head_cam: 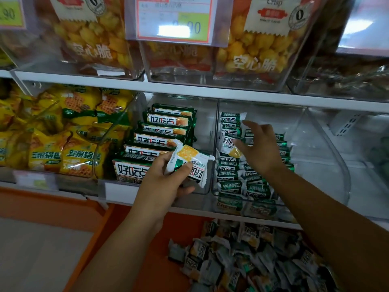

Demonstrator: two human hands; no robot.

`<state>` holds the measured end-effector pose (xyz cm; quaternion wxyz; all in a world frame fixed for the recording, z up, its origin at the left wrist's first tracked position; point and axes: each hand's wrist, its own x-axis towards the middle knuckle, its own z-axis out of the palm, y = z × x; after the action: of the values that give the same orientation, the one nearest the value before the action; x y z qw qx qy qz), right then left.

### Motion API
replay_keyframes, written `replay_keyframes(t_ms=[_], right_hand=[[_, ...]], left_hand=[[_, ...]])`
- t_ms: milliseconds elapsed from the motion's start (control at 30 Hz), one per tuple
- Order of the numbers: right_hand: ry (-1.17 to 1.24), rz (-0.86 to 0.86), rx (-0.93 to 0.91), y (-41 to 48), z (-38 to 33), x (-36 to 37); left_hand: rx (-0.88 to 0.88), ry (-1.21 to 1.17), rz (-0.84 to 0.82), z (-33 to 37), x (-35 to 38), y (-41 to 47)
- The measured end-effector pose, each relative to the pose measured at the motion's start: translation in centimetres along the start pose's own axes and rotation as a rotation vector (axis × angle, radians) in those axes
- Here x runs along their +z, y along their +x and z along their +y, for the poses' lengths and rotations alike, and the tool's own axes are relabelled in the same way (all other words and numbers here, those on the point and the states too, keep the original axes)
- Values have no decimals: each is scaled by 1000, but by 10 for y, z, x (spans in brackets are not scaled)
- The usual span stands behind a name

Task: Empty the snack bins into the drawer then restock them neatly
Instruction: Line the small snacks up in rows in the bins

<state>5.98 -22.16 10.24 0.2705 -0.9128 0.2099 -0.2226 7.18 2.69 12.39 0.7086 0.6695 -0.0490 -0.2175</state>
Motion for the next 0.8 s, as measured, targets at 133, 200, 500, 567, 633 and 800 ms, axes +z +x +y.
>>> replay_keyframes(t_ms=[133, 200, 500, 567, 633, 800], right_hand=[[401, -88, -29, -56, -46, -32], [558, -263, -49, -84, -64, -42], [714, -385, 142, -107, -55, -52], [781, -288, 253, -106, -49, -48], [830, -280, 321, -103, -43, -45], [692, -343, 238, -86, -38, -46]], left_hand=[[18, 54, -2, 5, 4, -8], [37, 95, -54, 7, 8, -13], [123, 336, -214, 9, 22, -25], [138, 353, -185, 8, 23, -23], [173, 355, -168, 7, 24, -21], [329, 438, -108, -3, 28, -12]])
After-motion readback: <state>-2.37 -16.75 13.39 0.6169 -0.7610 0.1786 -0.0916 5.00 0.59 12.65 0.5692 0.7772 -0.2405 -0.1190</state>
